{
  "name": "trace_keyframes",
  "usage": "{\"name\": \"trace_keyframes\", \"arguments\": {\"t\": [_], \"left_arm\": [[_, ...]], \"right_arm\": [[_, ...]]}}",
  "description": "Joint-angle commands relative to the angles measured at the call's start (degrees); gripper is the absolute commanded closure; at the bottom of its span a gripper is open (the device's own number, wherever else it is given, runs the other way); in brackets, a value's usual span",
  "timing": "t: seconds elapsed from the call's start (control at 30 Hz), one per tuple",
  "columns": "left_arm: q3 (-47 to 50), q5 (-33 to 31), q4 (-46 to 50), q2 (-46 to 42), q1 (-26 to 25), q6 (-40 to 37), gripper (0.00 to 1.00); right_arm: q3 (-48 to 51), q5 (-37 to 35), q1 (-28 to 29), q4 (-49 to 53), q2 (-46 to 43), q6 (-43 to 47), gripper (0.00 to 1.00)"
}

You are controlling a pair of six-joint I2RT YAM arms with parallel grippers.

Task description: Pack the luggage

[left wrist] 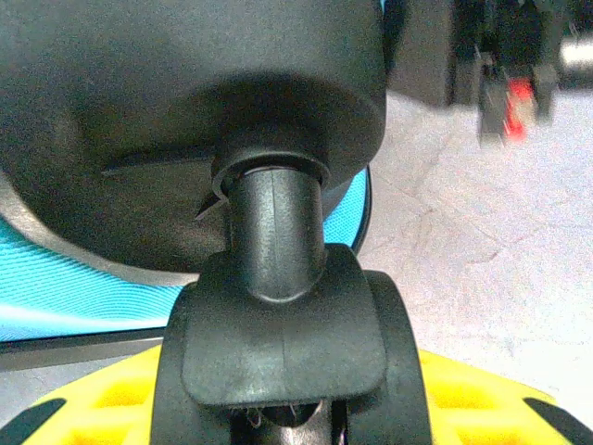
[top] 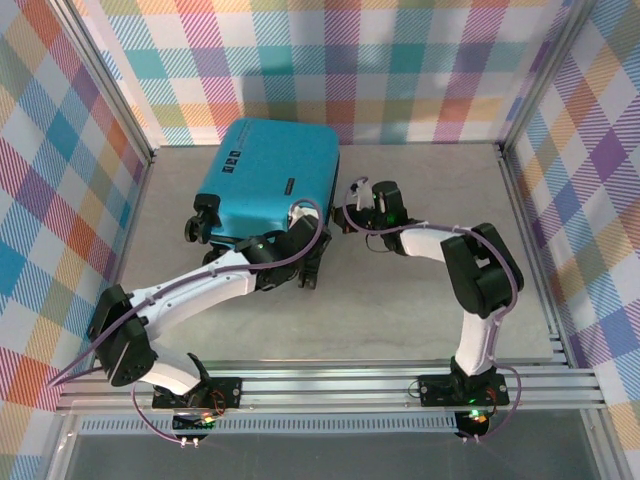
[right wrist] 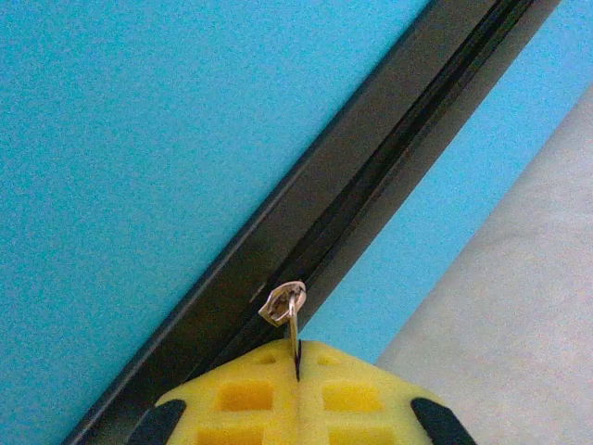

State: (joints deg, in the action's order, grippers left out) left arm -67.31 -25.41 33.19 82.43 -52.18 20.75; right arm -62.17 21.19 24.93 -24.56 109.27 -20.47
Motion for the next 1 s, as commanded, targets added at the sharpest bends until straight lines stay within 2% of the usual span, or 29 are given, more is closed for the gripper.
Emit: {"name": "trace_keyframes", "arguments": {"t": [0.0, 0.27, 0.37, 0.5, 0.57, 0.8, 0.97], "left_arm": [[1.9, 1.2, 3.9, -3.7, -2.3, -0.7, 1.00], [5.8, 0.7, 3.0, -6.4, -3.7, -0.1, 1.00], [6.0, -1.6, 3.3, -6.9, -3.7, -0.2, 1.00], [6.3, -5.1, 3.9, -7.2, -2.8, -0.1, 1.00], [6.5, -5.7, 3.7, -7.0, -1.4, 0.2, 0.96], [8.2, -4.4, 0.2, -6.3, 6.1, 0.8, 0.89], [9.4, -2.0, -2.5, -5.4, 12.4, 0.5, 0.99]], "right_arm": [[-5.9, -5.1, -3.9, 1.9, 2.9, 0.6, 1.00], [-17.5, -7.1, -10.7, 7.0, 10.4, -2.1, 1.00], [-17.5, -6.7, -13.3, 6.7, 10.5, -3.1, 1.00], [-12.1, -6.3, -15.5, 4.4, 6.9, -3.6, 1.00], [-9.2, -5.6, -15.9, 3.4, 4.9, -3.4, 1.00], [2.5, -4.0, -15.6, -1.7, -2.3, -3.6, 1.00], [9.8, -4.9, -15.0, -3.0, -9.1, -2.7, 1.00]]}}
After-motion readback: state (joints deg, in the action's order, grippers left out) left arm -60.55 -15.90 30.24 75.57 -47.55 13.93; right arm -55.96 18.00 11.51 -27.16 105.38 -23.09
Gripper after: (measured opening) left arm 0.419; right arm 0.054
